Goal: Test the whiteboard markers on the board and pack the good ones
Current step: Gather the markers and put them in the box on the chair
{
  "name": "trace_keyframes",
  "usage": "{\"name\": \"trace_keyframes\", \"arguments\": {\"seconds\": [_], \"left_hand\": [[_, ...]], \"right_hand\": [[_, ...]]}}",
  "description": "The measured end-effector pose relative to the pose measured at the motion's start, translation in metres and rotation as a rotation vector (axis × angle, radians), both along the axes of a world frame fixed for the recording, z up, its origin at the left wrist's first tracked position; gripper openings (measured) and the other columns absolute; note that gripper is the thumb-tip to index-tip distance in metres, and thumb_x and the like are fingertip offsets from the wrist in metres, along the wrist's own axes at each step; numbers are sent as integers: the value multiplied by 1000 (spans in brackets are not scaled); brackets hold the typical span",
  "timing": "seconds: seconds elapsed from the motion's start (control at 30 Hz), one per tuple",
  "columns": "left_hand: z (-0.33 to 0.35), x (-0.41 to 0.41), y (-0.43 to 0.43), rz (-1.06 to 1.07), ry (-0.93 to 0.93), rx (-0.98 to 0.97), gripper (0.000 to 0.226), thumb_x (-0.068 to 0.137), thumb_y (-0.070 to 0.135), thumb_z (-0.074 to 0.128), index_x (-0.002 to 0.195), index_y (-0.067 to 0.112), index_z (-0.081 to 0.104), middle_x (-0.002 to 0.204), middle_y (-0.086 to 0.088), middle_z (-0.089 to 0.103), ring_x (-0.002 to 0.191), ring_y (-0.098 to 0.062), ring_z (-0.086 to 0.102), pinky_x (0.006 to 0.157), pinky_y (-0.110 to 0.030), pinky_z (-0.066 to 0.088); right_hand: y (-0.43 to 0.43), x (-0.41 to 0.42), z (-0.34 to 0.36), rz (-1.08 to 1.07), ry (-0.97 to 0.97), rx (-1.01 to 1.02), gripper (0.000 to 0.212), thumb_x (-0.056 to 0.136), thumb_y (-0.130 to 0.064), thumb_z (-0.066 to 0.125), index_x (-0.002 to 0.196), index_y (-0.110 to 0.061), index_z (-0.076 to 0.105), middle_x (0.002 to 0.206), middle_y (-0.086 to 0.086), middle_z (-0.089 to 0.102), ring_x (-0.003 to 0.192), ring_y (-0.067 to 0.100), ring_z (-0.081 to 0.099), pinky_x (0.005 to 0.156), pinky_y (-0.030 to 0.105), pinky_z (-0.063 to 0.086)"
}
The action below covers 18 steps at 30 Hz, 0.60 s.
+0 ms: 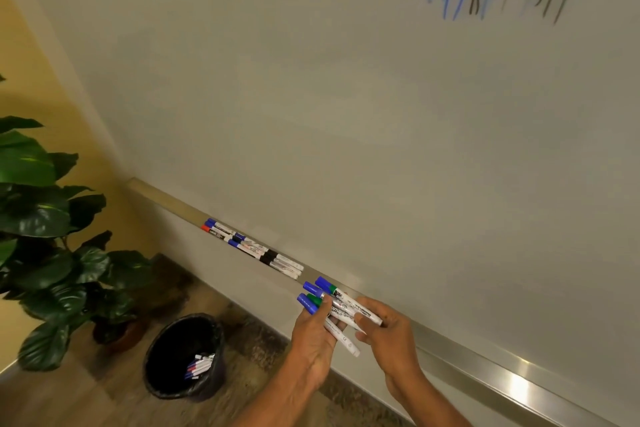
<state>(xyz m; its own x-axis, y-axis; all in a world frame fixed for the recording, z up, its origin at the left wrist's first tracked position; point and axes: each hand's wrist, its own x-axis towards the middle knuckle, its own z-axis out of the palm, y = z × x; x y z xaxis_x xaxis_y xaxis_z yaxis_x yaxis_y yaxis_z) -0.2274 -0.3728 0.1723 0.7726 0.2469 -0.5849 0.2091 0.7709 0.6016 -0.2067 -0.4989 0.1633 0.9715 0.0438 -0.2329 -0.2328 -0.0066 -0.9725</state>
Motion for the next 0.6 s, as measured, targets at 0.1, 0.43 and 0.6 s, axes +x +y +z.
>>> {"name": "trace_keyframes", "arguments": {"seconds": [0.1, 0.43, 0.6], "left_hand": [[-8, 11, 9, -47, -6, -22, 27, 98, 5, 61, 124, -4, 63, 112, -25, 74, 106, -36, 73, 105, -51, 51], [-49, 71, 70, -270, 52, 143, 28, 100, 4, 59, 128, 1, 61, 112, -20, 75, 103, -31, 74, 98, -44, 56], [-81, 75, 96, -673, 87, 1043, 55, 101, 40, 52, 153, 31, 39, 146, 1, 58, 130, -16, 58, 110, -37, 48]], "right_hand": [[5, 15, -8, -25, 45, 24, 24, 91, -2, 68, 104, -20, 76, 96, -4, 78, 91, 18, 73, 71, 30, 61], [42, 73, -47, -266, 126, 17, 25, 88, 3, 69, 98, -19, 75, 94, 3, 76, 86, 21, 72, 65, 28, 58], [59, 100, -83, -340, 130, -161, 25, 89, 0, 70, 112, -9, 73, 101, 9, 75, 87, 23, 72, 80, 42, 62]]}}
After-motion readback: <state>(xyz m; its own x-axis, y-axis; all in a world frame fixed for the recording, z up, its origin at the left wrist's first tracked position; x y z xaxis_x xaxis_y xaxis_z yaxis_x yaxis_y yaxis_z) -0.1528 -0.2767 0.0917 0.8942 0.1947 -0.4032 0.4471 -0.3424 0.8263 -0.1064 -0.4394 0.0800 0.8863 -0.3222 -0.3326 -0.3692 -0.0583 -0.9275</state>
